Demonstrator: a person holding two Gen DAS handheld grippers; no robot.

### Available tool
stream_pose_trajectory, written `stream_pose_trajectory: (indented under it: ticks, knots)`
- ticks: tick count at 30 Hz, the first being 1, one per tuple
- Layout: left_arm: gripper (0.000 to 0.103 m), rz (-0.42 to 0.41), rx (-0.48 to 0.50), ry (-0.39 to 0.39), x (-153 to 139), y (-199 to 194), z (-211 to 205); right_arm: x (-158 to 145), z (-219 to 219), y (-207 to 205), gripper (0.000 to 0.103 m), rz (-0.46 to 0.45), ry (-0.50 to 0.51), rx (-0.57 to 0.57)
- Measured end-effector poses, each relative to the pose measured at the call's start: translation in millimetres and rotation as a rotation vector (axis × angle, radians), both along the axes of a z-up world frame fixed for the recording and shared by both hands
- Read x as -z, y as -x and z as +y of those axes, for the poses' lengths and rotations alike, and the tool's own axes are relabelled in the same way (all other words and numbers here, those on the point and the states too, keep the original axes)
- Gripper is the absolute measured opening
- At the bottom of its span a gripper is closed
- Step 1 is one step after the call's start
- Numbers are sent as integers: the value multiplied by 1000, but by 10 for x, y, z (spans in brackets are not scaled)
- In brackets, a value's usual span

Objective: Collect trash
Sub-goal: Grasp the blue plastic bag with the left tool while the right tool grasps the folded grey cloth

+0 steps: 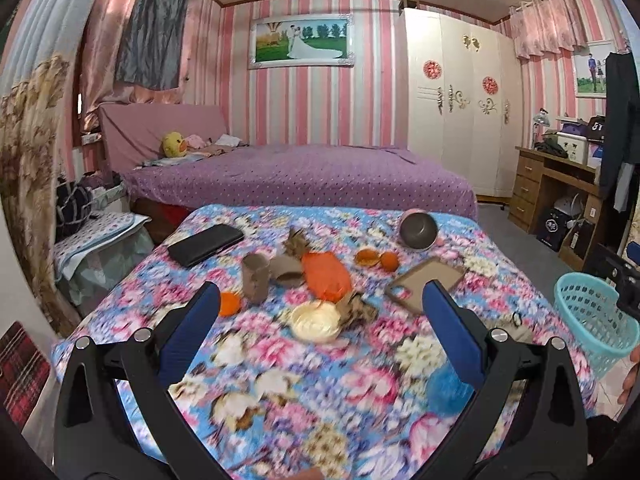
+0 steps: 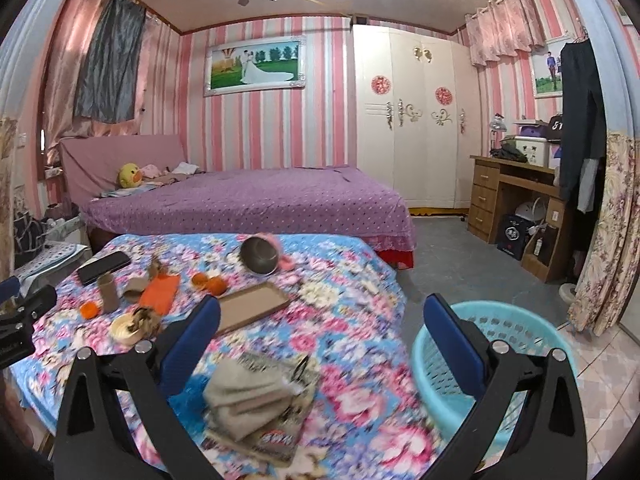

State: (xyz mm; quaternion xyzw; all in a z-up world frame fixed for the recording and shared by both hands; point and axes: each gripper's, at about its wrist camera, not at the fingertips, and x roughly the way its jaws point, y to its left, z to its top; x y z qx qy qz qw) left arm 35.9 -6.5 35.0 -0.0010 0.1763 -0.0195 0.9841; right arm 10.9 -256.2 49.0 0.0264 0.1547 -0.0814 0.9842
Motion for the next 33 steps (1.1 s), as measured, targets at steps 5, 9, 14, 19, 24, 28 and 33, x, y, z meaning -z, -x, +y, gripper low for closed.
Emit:
stream_pose_trajectory:
  ticks: [5,9,14,19,24,28,33]
  knots:
    - [98,36,68,23,27,-221,-125,16,-136,-226,99,22,35,38]
    - [98,71,87,15,218,-264,-219,219,-271,-269,99,53,63,81]
    - [98,156,100,2,491,-285,-347,343,-524,-237,99,66,-33,71]
    - [98,155,120,-57,619,-193,-522,443,-634,-207,99,85,-4,117]
    - [98,193,166,-85,751,-230,-741,492,-670,-187,99,97,18,133]
    - [97,245,212,-46,815,-325,-821,508,-621,-194,99,102,28,115]
    - [45,314,326,-9,867,-394,-917,567,-482,-259,99,127,51,72]
